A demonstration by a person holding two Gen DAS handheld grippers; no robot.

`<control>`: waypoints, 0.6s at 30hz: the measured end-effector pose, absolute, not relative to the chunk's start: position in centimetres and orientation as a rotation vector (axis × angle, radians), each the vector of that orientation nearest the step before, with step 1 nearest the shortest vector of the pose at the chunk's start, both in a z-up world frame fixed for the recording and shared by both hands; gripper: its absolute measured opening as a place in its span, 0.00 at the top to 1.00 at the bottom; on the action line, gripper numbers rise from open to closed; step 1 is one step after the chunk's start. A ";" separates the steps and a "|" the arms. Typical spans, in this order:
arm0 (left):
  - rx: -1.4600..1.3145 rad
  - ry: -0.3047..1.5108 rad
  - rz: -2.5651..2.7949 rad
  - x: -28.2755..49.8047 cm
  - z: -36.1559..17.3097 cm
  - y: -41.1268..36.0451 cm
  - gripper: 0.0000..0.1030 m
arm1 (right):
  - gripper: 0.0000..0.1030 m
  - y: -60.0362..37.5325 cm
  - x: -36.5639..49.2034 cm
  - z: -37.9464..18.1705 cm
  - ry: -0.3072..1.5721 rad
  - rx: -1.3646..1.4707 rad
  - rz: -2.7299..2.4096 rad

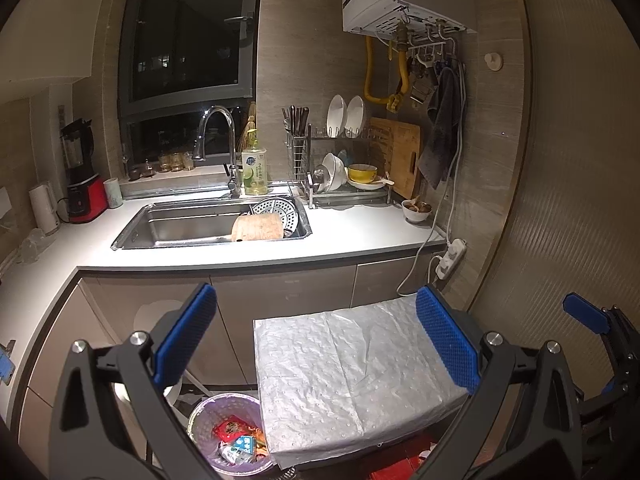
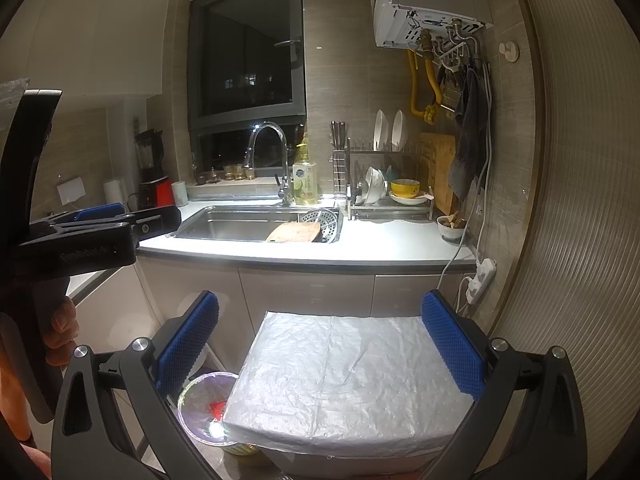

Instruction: Collect trash

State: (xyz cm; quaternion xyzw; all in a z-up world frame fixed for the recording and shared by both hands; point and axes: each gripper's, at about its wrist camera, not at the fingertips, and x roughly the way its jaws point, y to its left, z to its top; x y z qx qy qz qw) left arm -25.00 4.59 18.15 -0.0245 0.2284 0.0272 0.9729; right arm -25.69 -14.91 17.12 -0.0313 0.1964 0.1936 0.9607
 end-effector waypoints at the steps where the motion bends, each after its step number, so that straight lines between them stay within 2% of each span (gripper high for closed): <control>1: -0.050 0.461 0.053 -25.0 18.2 4.6 0.07 | 0.02 -14.8 -25.6 17.2 0.399 -0.063 0.392; 18: -0.035 0.426 0.090 -24.9 18.6 4.0 0.07 | 0.02 -14.5 -25.5 17.0 0.406 -0.051 0.382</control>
